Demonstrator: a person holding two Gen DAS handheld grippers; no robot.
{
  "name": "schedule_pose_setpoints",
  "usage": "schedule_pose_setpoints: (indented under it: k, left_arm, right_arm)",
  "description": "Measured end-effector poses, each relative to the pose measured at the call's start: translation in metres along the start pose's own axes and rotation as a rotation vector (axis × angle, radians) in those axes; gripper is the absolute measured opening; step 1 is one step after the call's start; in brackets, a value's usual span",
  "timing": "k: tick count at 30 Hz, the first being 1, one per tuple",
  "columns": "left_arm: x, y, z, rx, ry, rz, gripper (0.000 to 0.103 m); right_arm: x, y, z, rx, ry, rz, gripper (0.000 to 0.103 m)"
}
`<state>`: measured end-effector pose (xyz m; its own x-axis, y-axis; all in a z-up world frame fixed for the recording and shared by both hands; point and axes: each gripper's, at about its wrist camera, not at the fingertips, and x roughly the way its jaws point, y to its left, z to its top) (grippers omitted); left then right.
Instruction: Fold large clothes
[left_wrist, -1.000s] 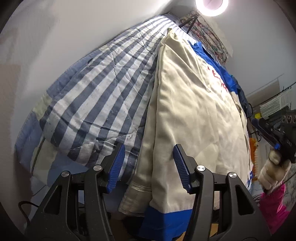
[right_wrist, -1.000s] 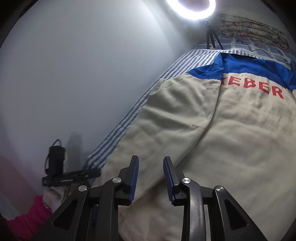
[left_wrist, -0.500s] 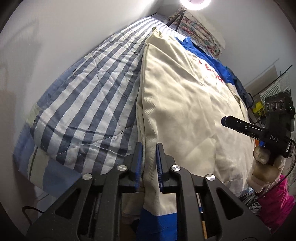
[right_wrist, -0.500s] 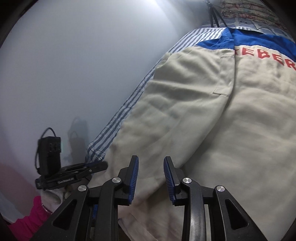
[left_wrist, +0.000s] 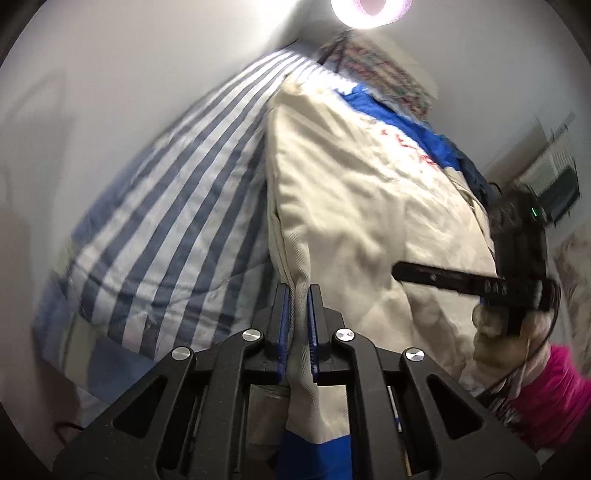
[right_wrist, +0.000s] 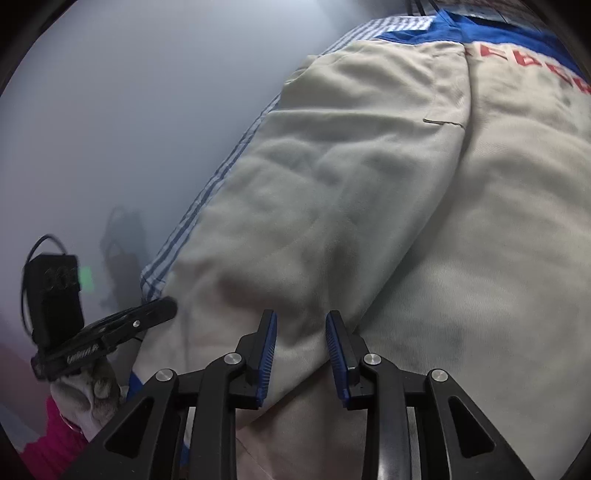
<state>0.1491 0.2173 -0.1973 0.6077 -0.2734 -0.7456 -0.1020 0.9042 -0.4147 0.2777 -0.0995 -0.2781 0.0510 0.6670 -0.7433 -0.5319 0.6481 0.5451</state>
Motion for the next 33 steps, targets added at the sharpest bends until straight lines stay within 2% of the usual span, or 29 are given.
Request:
schedule_pose_setpoints:
  k: [3,6,9,15,18,23,24,25,26,28,30,32,33]
  left_arm:
    - [-0.004,-0.009,0.000,0.036,-0.018,-0.005,0.007]
    - [-0.003,-0.013,0.001,0.046,-0.021,-0.007,0.007]
    - [-0.007,-0.018,0.002,0.063,-0.036,-0.013,0.007]
    - [-0.009,-0.025,0.001,0.088,-0.043,-0.013,0.007]
    - [-0.008,-0.028,0.002,0.095,-0.043,-0.013,0.006]
    - [-0.007,-0.032,0.003,0.092,-0.043,-0.015,0.006]
    - [-0.006,-0.033,0.003,0.091,-0.041,-0.012,0.006]
    - [-0.006,-0.032,0.003,0.089,-0.039,-0.011,0.006]
    - [-0.005,-0.031,0.004,0.085,-0.033,-0.014,0.006]
    - [-0.004,-0.030,0.004,0.081,-0.029,-0.017,0.006]
    - [-0.004,-0.029,0.005,0.078,-0.026,-0.003,0.011]
    - [-0.003,-0.028,0.005,0.075,-0.025,0.008,0.039]
    - [-0.002,-0.025,0.006,0.070,-0.025,0.014,0.047]
  right_arm:
    - [-0.018,0.007,0.016,-0.007,-0.039,0.007,0.040]
    - [-0.027,0.021,0.042,-0.021,-0.075,-0.001,0.055]
    - [-0.019,0.042,0.070,-0.048,-0.058,0.002,0.058]
    - [0.026,0.087,0.123,-0.110,0.029,-0.111,0.060]
    - [0.053,0.104,0.135,-0.156,0.076,-0.213,0.062]
    - [0.097,0.105,0.142,-0.169,0.189,-0.342,0.061]
    - [0.103,0.105,0.143,-0.175,0.201,-0.361,0.055]
    - [0.109,0.103,0.141,-0.184,0.213,-0.392,0.039]
    - [0.111,0.100,0.139,-0.186,0.222,-0.403,0.033]
    - [0.108,0.094,0.137,-0.168,0.206,-0.394,0.010]
    - [0.099,0.086,0.136,-0.146,0.182,-0.364,0.003]
    - [0.085,0.078,0.134,-0.128,0.146,-0.323,0.002]
    - [0.076,0.071,0.131,-0.123,0.126,-0.297,0.002]
